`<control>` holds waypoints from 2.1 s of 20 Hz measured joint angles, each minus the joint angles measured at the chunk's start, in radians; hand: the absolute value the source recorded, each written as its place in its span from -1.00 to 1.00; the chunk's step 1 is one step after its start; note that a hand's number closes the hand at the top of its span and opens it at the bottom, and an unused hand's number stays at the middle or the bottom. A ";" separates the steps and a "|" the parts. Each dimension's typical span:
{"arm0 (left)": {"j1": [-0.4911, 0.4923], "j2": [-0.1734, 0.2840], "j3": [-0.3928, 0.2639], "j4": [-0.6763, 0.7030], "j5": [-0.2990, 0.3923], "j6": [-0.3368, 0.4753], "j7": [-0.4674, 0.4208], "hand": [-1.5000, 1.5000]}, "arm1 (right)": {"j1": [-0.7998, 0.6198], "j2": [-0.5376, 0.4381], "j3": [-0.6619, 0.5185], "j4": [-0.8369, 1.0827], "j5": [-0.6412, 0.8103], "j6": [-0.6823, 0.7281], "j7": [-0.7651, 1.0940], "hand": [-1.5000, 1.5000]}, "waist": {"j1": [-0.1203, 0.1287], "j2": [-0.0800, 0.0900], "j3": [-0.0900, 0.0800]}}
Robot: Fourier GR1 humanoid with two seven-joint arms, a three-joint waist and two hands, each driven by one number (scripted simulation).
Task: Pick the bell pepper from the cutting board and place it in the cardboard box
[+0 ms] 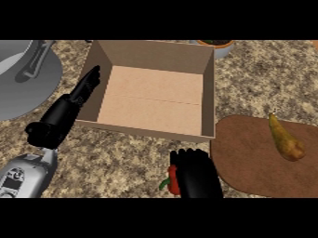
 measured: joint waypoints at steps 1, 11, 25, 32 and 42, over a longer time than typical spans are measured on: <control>0.002 -0.002 0.001 -0.002 -0.002 0.002 0.004 0.00 | -0.030 0.028 0.034 0.009 0.028 0.003 0.048 1.00 | 0.000 0.000 0.001; 0.004 -0.017 0.019 0.007 -0.023 0.006 0.006 0.00 | -0.302 0.064 0.313 -0.049 0.064 0.043 0.365 1.00 | -0.013 -0.004 0.005; 0.024 -0.025 0.035 -0.009 -0.036 -0.012 0.009 0.00 | -0.494 0.109 0.240 -0.215 0.043 0.041 0.484 1.00 | -0.027 -0.008 0.004; 0.016 -0.035 0.040 -0.003 -0.042 -0.022 0.004 0.00 | -0.635 0.113 0.110 -0.181 -0.042 0.061 0.499 1.00 | -0.021 -0.004 0.005; 0.008 -0.053 0.041 -0.003 -0.072 -0.025 -0.003 0.00 | -0.852 0.117 -0.083 0.006 -0.185 0.029 0.492 1.00 | -0.011 0.002 0.006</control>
